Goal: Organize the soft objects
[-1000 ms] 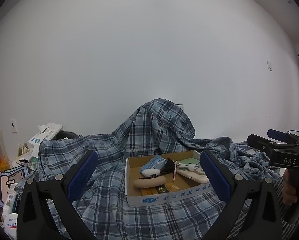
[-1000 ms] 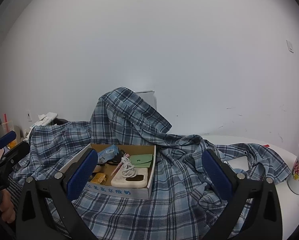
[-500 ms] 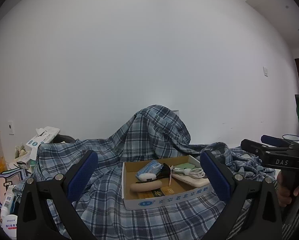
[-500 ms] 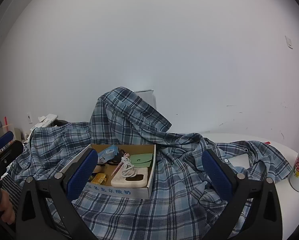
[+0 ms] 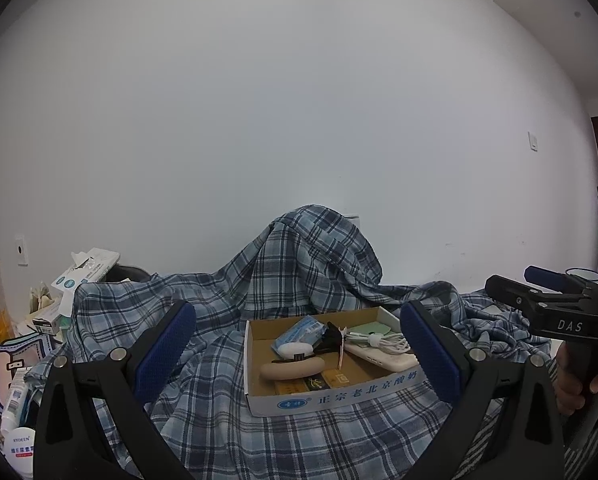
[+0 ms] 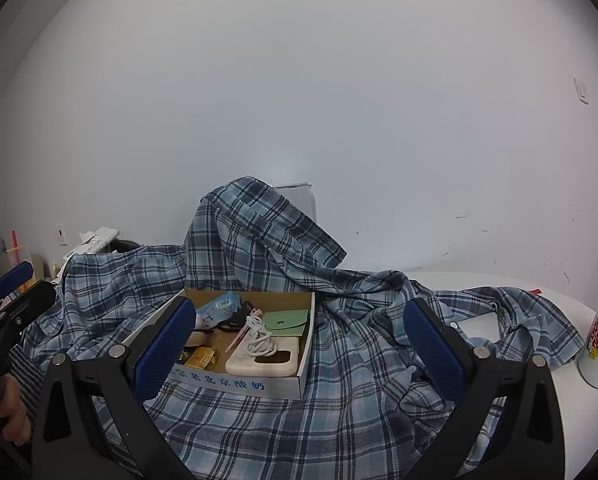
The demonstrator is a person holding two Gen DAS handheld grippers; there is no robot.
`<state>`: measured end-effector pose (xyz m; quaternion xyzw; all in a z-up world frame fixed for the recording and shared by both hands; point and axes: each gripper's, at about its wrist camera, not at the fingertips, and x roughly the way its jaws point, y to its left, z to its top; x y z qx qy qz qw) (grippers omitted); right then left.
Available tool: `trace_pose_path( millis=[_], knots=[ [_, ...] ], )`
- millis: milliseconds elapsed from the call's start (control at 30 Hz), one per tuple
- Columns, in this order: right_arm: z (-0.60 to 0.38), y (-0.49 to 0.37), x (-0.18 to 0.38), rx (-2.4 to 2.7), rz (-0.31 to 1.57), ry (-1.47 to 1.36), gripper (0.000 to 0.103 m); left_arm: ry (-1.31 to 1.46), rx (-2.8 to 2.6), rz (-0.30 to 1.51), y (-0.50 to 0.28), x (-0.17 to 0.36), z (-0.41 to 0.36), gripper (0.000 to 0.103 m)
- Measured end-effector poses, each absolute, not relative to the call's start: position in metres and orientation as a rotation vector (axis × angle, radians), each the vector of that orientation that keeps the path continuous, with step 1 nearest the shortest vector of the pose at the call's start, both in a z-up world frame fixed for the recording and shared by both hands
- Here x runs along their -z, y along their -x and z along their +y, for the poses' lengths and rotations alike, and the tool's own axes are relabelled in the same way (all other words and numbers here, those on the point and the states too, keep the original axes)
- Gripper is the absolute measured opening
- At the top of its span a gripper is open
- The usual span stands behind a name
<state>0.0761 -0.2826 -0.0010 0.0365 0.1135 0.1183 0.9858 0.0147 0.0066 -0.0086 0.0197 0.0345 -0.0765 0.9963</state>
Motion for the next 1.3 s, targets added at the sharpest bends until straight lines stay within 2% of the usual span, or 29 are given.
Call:
trace_pose_path(
  millis=[1300],
  knots=[
    [-0.2831, -0.0765, 0.0009, -0.244, 0.230, -0.071, 0.103, -0.053, 0.159, 0.085, -0.0176, 0.0112, 0.0066, 0.103]
  ],
)
